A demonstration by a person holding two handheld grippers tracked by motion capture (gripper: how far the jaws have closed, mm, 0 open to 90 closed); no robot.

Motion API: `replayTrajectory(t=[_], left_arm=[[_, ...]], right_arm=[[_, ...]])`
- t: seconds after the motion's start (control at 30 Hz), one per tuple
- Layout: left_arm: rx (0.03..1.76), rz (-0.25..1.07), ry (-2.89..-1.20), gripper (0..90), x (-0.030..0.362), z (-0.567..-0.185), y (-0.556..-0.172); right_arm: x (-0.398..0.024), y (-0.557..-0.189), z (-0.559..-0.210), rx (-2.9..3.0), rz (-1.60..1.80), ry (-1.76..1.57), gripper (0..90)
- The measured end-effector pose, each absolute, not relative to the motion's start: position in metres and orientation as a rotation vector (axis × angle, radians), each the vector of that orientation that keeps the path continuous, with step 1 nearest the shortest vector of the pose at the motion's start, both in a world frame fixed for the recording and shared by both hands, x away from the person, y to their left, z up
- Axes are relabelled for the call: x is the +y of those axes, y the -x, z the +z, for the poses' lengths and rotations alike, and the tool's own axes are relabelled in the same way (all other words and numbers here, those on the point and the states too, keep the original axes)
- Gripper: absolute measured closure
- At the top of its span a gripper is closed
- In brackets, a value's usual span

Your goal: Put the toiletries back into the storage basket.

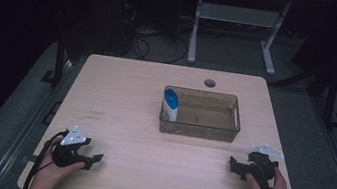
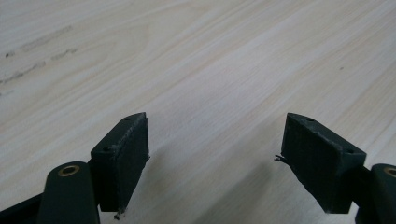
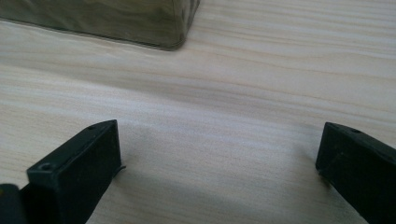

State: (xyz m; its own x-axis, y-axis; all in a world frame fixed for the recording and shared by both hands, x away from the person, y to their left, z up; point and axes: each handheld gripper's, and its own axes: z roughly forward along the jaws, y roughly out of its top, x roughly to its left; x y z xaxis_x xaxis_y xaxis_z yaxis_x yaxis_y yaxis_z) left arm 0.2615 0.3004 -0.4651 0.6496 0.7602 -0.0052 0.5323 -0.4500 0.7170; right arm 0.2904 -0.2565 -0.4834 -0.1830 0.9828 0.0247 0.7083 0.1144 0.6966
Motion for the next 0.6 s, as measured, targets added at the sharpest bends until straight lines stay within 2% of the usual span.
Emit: replayTrajectory(t=[0.23, 0.6], left_arm=[[1.010, 0.435, -2.164, 20.9, 0.3018, -0.4712, -0.2591], [1.013, 0.446, -2.144, 13.7, 0.3038, -0.4746, -0.2593]], right_arm=[[-0.2564, -0.2904, -0.4834, 1.951, 0.815, -1.639, 0.0], [-0.2564, -0.2904, -0.4834, 1.951, 0.815, -1.638, 0.0]])
